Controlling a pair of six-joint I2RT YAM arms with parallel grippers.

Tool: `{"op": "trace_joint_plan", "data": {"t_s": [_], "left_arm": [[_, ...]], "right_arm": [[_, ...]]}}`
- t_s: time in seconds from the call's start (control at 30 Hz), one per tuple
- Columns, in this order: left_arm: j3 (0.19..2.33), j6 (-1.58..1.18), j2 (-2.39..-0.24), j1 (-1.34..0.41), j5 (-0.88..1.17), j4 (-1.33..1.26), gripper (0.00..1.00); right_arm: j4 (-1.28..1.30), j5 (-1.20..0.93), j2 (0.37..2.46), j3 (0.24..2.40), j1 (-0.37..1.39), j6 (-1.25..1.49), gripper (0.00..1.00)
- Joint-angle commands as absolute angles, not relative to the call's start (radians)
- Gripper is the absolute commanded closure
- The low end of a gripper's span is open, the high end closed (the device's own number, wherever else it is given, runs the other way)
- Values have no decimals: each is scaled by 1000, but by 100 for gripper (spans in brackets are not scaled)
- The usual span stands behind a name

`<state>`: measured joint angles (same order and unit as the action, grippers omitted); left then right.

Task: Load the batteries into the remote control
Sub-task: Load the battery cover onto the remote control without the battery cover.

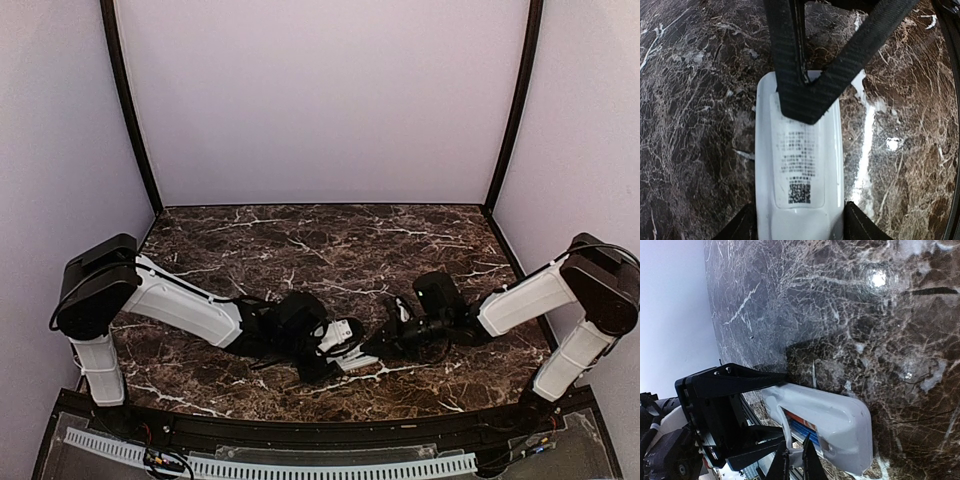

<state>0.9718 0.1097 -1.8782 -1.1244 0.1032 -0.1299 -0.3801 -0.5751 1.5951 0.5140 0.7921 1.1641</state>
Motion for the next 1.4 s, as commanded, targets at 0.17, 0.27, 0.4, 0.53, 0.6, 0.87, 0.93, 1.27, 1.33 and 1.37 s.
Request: {"op": "trace_joint_plan", "data": {"t_s": [0.17, 0.27, 0.4, 0.53, 0.6, 0.87, 0.93, 1.27, 1.33, 1.37], "left_arm": [[1016, 62, -1902, -1105, 188, -202, 39], [1008, 30, -1901, -1063, 257, -234, 41], [998, 25, -1903, -1044, 341, -267, 45], [986, 28, -1916, -1043, 374, -312, 44], [984, 28, -1923, -1043, 364, -327, 45], [1003, 20, -1962, -1042, 362, -345, 53], [1005, 23, -1965, -1042, 358, -348, 56], [983, 25, -1968, -1044, 378, -404, 60], [983, 26, -1969, -1043, 382, -408, 62], [983, 26, -1971, -1043, 385, -409, 63]], "right_arm": [[-334, -580, 1639, 498, 822, 1148, 97], [-351, -578, 1639, 485, 822, 1156, 97], [-364, -573, 1641, 479, 822, 1157, 97], [-373, -576, 1653, 477, 823, 1155, 97], [-381, -578, 1656, 473, 823, 1157, 97], [-383, -570, 1646, 465, 824, 1157, 97], [-384, -570, 1648, 463, 824, 1156, 97], [-405, -574, 1655, 456, 824, 1160, 97], [-405, -575, 1655, 455, 824, 1160, 97], [-405, -574, 1656, 456, 824, 1160, 97]]}}
